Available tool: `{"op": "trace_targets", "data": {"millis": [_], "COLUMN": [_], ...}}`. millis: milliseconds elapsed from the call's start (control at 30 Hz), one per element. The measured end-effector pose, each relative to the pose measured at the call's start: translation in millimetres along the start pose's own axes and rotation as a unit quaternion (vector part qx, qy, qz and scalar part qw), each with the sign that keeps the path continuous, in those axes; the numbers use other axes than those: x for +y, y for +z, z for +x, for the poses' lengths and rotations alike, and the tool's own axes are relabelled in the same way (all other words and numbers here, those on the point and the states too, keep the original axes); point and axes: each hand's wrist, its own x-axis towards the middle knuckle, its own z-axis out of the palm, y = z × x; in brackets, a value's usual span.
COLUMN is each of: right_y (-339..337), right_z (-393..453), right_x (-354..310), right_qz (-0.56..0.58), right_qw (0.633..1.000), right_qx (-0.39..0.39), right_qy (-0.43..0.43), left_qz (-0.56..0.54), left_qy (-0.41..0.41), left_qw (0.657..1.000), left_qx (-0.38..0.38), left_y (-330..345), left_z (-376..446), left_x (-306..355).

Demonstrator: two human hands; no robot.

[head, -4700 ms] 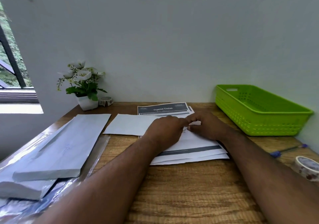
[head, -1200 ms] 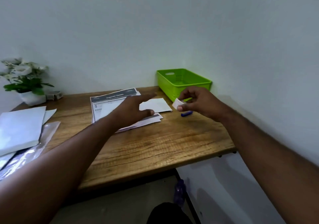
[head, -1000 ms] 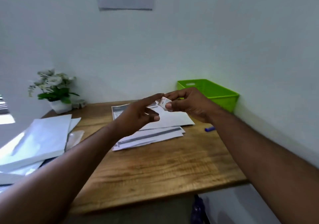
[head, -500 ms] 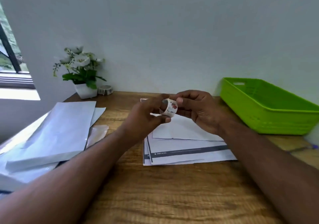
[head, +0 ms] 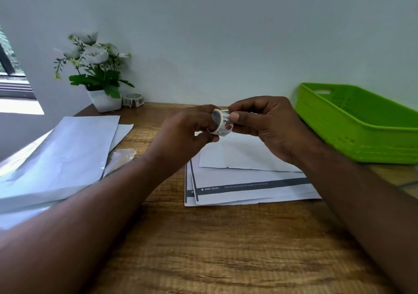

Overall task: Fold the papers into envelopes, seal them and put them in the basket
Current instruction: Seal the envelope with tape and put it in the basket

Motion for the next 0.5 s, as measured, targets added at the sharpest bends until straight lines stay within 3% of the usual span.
{"op": "trace_targets", "data": {"millis": [200, 367, 500], "right_y": [-2.2, -1.0, 1.2], "right_z": [-0.3, -2.6, -7.0], "right_x": [1.2, 3.4, 1.7], "right_qz": [-0.016, -0.059, -0.018], "right_qw": [1.000, 0.998, 1.000], "right_qx": [0.009, -0.014, 0.000], "right_qy": [-0.005, -0.004, 0.002], "left_qz": [0.043, 0.047, 0.061], "left_qy": [0.028, 0.001, -0.062], "left_qw": [0.999, 0.999, 0.996], "left_qx": [-0.009, -0.008, -0.003], "left_y": [0.2, 1.1, -0.5], "left_z": [0.2, -0.1, -0.1], "left_x": [4.9, 0.6, -2.5]}}
